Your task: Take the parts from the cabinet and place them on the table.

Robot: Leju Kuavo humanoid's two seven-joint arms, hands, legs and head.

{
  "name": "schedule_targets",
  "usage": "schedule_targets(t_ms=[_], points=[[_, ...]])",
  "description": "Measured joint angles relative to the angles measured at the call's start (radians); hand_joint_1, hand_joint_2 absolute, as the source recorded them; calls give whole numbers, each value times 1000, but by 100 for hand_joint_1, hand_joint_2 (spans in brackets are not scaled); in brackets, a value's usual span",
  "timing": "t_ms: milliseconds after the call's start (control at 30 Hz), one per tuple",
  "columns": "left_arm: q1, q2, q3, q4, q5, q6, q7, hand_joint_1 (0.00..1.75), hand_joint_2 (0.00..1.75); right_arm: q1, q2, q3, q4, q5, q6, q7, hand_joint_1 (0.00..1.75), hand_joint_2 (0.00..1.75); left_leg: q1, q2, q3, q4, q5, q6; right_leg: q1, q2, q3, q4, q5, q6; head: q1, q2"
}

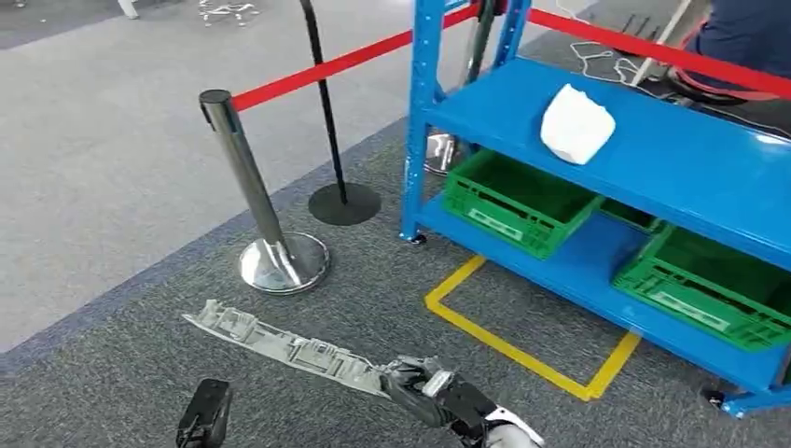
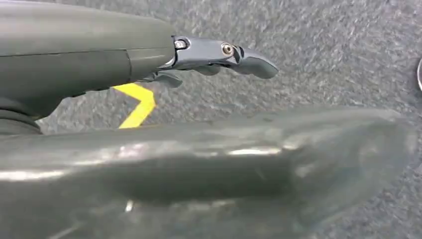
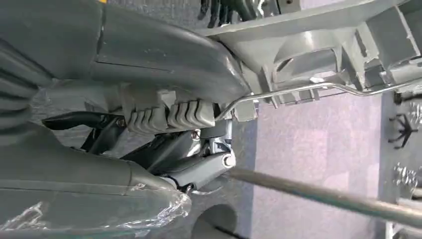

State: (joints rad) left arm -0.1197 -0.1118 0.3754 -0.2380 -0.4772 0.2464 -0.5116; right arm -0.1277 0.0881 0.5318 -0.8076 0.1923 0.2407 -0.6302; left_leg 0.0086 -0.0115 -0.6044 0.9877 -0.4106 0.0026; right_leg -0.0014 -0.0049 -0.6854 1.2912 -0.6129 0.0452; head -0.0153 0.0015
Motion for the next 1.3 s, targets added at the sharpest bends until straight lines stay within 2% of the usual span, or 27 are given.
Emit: schedule_targets(t_ms=[33,67,100,167,200,233,333,367,400,500,533,567,600,667,700,733,767,867,900,967,1033,1067,1133,1167,1200,1233,1300], points=[[1,0,4,0,4,0,0,0,0,0,0,1,5,4,2,0,175,175,-1,-6,0,0,0,0,0,1,-27,49,-9,0,-2,0],[1,0,7,0,7,2,0,0,0,0,0,2,9,8,2,1,175,175,-1,-12,0,0,0,0,0,1,-30,44,7,-1,-1,0],[1,1,10,0,8,5,0,0,0,0,0,2,13,10,2,2,175,175,0,-21,1,1,0,0,0,1,-7,-12,48,-3,0,0],[0,0,15,0,10,7,1,0,0,-4,0,2,19,13,-1,3,175,175,1,-36,5,2,0,-3,-3,15,75,-189,140,-8,0,0],[-1,0,17,0,14,4,1,0,0,-7,0,2,21,14,-2,3,175,175,2,-39,4,2,0,-7,-5,37,101,-248,148,-9,0,0],[-3,-2,21,0,17,-1,1,0,0,-10,0,2,22,16,-3,3,175,175,-5,-45,-2,9,-1,-14,-6,39,119,-270,141,-11,-2,0],[3,-6,26,0,11,-6,6,0,0,-9,0,2,23,28,-11,5,175,175,2,-53,-6,0,10,-32,2,34,112,-262,146,-26,-3,0],[3,-6,27,0,7,-6,10,0,0,-9,0,3,23,31,-12,6,175,175,2,-51,-7,2,5,-38,-5,27,115,-270,152,-36,-2,0],[3,-7,28,0,6,-6,10,0,0,-8,0,3,23,32,-13,7,175,175,0,-26,-14,18,-10,-43,-7,22,116,-271,154,-40,-5,0],[-1,-12,30,0,11,-6,11,0,0,-7,0,6,24,33,-8,11,175,175,1,-3,-121,244,-122,-55,-5,-4,115,-271,152,-50,-10,0],[2,-13,34,0,22,-8,10,0,0,-8,0,6,25,36,-1,19,175,175,1,-2,-152,306,-140,-57,-5,-12,114,-271,152,-50,-11,0],[6,-13,39,0,32,-15,5,0,0,-10,2,9,28,40,5,26,175,175,1,-2,-159,318,-132,-58,-5,-20,115,-271,151,-51,-10,0],[10,-12,46,0,41,-21,0,0,0,-13,7,12,32,43,11,31,175,175,1,-1,-143,286,-102,-58,-5,-26,116,-271,151,-50,-11,0],[15,-5,56,0,42,-28,-2,0,0,-19,24,24,42,42,16,38,175,175,2,22,-57,120,-18,-57,-6,-41,119,-270,147,-46,-11,0],[16,-4,59,0,42,-26,0,0,0,-22,31,27,46,39,16,39,175,175,1,63,-12,41,8,-57,-2,-48,122,-270,144,-40,-12,0],[14,-4,61,0,42,-23,1,0,0,-26,36,30,50,36,14,38,175,175,-8,71,1,3,-5,-54,8,-54,120,-262,138,-33,-16,0],[16,-3,64,0,42,-21,3,0,0,-30,38,32,53,32,13,37,175,175,-4,58,-4,8,-1,-37,11,-62,121,-267,138,-29,-10,0],[31,1,75,0,45,-20,3,0,0,-34,43,34,64,28,11,38,175,175,-3,31,-4,5,1,-18,8,-87,133,-273,132,-17,-8,0],[33,3,77,0,45,-18,4,0,0,-36,43,34,66,26,10,37,175,175,0,22,-4,4,2,-12,5,-56,121,-257,116,-10,-6,0],[31,8,80,0,39,-15,4,0,0,-37,44,35,70,22,10,34,175,175,1,7,-5,4,3,-2,2,-11,67,-131,48,-7,-3,0],[32,10,80,0,36,-13,3,0,0,-35,43,35,76,16,10,33,175,175,-1,-14,-5,5,3,-1,3,1,-14,32,-11,-7,-3,0],[32,10,81,0,36,-14,2,0,0,-34,43,35,79,13,10,32,175,175,-2,-25,-5,5,3,-1,3,2,-29,52,-5,-10,-3,0],[31,10,82,0,29,-17,-1,0,0,-32,43,35,82,11,11,29,175,175,-1,-48,-4,6,4,-2,2,4,7,-41,65,-14,-3,0],[29,10,82,0,28,-17,-3,0,0,-32,43,35,82,11,11,25,175,175,-1,-61,-3,6,4,-3,1,14,54,-143,118,-18,-3,0],[29,10,81,0,27,-17,-3,0,0,-33,43,35,82,10,12,20,175,175,0,-68,-3,6,5,-5,0,35,88,-214,149,-21,-3,0],[27,9,82,0,27,-17,-4,0,0,-35,43,35,82,10,12,14,175,175,1,-76,-7,5,8,-11,-7,86,108,-253,136,-23,-4,0],[25,9,82,0,25,-15,-5,0,0,-32,42,36,82,7,12,7,175,175,5,-89,-16,8,14,-26,0,74,111,-260,145,-23,-5,0]])
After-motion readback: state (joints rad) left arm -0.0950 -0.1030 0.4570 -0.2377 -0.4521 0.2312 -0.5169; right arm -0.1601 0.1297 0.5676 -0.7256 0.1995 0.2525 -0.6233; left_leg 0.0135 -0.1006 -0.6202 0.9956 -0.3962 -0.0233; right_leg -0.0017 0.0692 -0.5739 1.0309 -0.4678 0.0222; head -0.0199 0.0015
